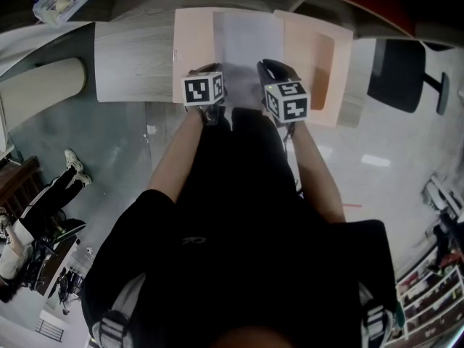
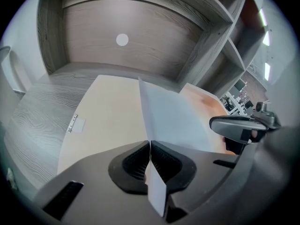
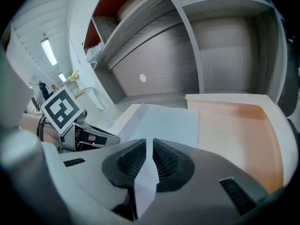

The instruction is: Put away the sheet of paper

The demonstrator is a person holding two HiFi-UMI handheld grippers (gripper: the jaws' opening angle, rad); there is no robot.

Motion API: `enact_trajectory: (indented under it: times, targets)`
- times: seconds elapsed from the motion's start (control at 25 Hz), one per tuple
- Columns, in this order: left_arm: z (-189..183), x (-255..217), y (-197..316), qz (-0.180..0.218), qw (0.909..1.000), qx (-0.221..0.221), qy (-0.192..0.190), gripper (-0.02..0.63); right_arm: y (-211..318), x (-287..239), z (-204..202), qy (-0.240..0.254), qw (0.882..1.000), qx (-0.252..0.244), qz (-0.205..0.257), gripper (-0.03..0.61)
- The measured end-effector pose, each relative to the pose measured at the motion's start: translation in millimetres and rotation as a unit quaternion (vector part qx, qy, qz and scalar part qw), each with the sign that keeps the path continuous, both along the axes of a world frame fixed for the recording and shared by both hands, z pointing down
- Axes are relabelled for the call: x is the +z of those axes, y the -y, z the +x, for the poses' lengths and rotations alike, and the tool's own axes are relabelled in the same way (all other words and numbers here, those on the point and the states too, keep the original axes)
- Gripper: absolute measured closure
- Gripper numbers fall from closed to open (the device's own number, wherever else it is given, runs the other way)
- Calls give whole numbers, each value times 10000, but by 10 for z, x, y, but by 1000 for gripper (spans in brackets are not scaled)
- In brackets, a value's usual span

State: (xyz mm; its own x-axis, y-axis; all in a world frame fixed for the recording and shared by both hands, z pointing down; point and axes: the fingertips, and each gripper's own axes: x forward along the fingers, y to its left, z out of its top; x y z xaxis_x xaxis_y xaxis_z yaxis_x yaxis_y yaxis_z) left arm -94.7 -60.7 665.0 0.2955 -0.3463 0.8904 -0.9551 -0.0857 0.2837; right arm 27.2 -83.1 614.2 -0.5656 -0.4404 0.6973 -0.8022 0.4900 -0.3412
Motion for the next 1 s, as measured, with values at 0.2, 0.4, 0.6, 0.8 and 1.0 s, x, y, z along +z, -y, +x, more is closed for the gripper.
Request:
enact_trajectory:
  times: [0.2, 0.4, 0.6, 0.8, 1.0]
  targets:
    - [59, -5, 16, 11, 10000, 53, -19, 561, -15, -9, 58, -7, 10000, 95, 1, 522]
    - [119, -6, 20, 17, 9999, 128, -16, 561, -35, 2, 109, -10, 9999, 151, -4, 522]
    - [181, -7, 37, 22, 9998, 176, -29, 561, -34, -17, 158, -8, 9998, 194, 8, 522]
    - [210, -22, 60, 46, 9998, 190, -44, 561, -14, -27, 197, -16, 9998, 218, 31, 522]
    - [216, -40, 30, 36, 9997, 221, -9, 561, -3, -78, 207, 21, 9996, 270, 80, 522]
